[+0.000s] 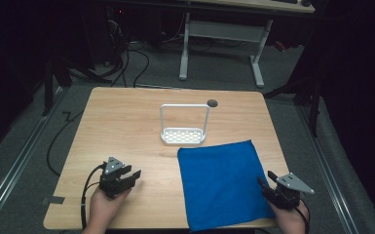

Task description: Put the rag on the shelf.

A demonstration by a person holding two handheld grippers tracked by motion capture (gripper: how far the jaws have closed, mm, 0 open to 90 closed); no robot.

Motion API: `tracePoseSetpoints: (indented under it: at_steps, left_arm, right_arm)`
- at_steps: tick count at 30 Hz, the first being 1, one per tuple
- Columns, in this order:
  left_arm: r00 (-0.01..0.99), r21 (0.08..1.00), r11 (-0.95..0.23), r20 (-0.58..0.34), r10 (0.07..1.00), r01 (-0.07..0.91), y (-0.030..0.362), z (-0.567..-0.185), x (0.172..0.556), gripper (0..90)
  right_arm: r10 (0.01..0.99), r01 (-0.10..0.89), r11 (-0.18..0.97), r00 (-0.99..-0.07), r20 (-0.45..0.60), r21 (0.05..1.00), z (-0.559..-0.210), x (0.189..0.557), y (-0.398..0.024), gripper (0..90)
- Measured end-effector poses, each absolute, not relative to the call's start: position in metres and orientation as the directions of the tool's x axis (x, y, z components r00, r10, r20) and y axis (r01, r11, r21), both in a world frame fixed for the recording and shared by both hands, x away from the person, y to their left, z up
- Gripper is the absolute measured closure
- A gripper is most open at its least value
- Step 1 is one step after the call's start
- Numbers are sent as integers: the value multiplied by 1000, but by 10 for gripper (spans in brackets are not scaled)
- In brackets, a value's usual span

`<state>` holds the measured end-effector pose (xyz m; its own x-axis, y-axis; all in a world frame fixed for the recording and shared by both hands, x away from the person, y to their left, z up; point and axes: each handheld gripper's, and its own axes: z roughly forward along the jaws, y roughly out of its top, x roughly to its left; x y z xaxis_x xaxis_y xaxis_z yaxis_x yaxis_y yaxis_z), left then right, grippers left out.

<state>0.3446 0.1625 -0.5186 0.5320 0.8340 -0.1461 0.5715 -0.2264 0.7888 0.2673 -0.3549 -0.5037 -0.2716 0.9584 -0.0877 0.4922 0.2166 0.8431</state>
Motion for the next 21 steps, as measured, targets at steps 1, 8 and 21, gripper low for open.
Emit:
tracePoseSetpoints:
  at_steps: [1,8,21]
  left_arm:
    - [525,790,-210,-161,836,577,163,-518,346,538]
    - [537,776,-247,-136,832,580,156,-524,350,535]
    - [659,778,-319,-157,736,542,112,-520,338,580]
  right_arm:
    - [961,511,209,-266,-78,834,-505,271,-356,516]
    - [972,530,146,-236,-20,835,-509,280,-367,517]
    - [969,534,143,-246,-9,833,-510,280,-373,519]
